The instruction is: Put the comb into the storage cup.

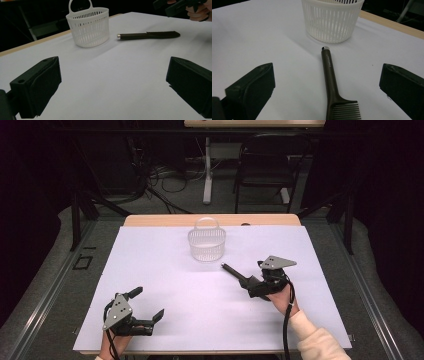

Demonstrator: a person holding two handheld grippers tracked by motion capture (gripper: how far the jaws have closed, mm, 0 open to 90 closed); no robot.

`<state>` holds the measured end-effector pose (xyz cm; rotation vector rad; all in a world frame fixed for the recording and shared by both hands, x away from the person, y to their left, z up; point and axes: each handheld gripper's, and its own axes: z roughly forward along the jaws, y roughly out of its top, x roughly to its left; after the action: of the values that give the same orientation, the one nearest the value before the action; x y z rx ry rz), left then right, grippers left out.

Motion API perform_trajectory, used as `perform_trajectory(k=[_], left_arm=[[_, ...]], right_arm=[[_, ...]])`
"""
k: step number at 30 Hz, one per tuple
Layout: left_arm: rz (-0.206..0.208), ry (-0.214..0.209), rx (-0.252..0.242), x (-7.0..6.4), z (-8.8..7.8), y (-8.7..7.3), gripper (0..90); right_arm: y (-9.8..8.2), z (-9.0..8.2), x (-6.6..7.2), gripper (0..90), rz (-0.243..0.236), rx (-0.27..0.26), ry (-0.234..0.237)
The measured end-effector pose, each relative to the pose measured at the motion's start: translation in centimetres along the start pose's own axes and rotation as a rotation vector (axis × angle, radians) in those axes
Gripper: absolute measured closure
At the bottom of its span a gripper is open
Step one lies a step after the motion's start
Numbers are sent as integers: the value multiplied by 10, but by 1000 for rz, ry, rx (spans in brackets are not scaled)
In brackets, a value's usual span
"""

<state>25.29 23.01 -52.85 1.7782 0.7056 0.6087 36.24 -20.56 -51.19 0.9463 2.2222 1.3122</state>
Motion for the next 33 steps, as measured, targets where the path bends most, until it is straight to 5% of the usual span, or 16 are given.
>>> perform_trajectory(k=[15,33], left_arm=[[-1,1,7,0,1,0,0],[-5,10,7,0,0,0,0]], right_arm=[[11,33,-6,0,15,27,20],[26,52,-16,2,30,14,16]])
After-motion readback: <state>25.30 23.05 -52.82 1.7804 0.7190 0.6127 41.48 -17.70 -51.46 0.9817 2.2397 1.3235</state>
